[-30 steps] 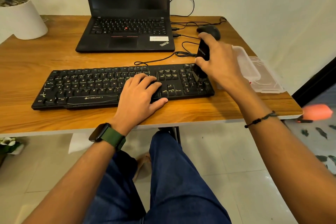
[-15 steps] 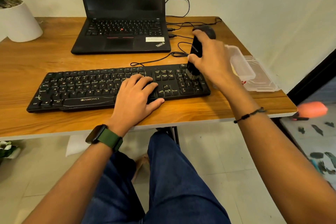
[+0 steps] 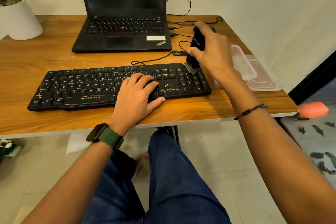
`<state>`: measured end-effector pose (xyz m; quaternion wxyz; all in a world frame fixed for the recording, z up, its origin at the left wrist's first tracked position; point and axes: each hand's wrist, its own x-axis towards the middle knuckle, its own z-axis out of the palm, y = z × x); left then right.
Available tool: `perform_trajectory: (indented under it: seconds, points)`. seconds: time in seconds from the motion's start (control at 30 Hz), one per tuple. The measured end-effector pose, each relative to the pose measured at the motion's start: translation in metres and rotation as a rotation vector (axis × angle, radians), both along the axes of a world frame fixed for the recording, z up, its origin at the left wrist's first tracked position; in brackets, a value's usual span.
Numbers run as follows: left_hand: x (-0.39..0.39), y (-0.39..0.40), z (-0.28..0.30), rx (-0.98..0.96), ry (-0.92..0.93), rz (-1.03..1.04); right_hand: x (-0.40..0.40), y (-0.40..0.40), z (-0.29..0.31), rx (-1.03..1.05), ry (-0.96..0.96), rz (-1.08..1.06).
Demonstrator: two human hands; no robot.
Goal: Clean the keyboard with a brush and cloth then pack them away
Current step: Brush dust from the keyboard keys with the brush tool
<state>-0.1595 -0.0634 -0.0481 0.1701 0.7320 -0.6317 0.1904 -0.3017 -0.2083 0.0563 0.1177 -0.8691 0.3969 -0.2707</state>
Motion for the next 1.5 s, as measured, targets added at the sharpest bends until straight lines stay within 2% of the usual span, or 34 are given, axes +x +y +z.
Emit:
perform_trajectory:
  seconds: [0.27, 0.4, 0.57, 0.8, 1.1, 1.3, 1.5]
  points:
    - [0.001, -0.001, -0.002, -0.008, -0.005, 0.002, -0.032, 0.015, -0.002, 0.048, 0.142, 0.045]
    - [0.001, -0.001, 0.000, -0.004, -0.010, 0.001, -0.037, 0.009, 0.010, 0.081, 0.090, 0.002]
    - [0.000, -0.001, 0.000, 0.014, 0.000, 0.009, -0.019, -0.002, -0.004, 0.109, 0.112, -0.001]
    - [0.000, -0.001, 0.000, 0.010, -0.002, 0.004, -0.002, -0.015, -0.014, -0.022, -0.026, -0.060]
    - [0.001, -0.002, -0.001, -0.001, -0.008, -0.001, -0.043, 0.023, -0.007, 0.000, 0.126, 0.024]
    - [0.001, -0.002, -0.001, -0.005, -0.006, -0.003, -0.056, 0.015, 0.000, 0.008, 0.004, -0.053]
    - [0.001, -0.002, -0.001, -0.001, -0.001, 0.006, -0.022, -0.005, -0.016, -0.038, 0.059, -0.082]
